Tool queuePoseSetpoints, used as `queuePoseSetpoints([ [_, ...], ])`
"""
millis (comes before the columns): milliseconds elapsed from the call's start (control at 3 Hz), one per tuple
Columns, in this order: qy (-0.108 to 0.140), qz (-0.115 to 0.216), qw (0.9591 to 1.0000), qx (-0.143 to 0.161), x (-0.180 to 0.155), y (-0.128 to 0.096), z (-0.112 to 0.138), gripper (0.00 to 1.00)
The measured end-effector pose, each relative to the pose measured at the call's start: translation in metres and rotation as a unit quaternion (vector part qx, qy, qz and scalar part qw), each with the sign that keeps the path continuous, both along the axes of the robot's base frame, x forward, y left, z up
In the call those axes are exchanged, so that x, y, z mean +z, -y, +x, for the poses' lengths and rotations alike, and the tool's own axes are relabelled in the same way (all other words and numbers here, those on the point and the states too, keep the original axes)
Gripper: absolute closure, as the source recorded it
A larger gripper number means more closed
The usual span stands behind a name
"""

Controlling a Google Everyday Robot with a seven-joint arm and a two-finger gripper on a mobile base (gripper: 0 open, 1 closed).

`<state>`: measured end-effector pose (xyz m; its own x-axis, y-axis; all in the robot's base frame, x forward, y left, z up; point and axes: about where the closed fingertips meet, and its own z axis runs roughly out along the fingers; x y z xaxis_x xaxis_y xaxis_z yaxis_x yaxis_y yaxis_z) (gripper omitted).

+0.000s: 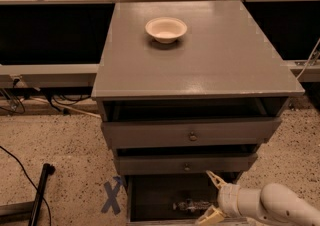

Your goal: Pick water bottle from bottom drawer and place on counter

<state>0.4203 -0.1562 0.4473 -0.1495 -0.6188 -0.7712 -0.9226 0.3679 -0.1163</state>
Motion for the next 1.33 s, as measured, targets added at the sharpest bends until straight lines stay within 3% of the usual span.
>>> queuePoseSetpoints([
  [333,0.000,0.000,1.0000,0.000,0.000,0.000,0.000,0.00],
  [667,-0.005,-0.081,0.9967,0.001,-0.021,0.018,0.014,0.00],
  [1000,-0.005,-0.180,0.9836,0.001,-0.045,0.050,0.026,0.00],
  [1333,-0.011,-0.225,0.9742,0.013,-0.073,0.077,0.033,0.05],
])
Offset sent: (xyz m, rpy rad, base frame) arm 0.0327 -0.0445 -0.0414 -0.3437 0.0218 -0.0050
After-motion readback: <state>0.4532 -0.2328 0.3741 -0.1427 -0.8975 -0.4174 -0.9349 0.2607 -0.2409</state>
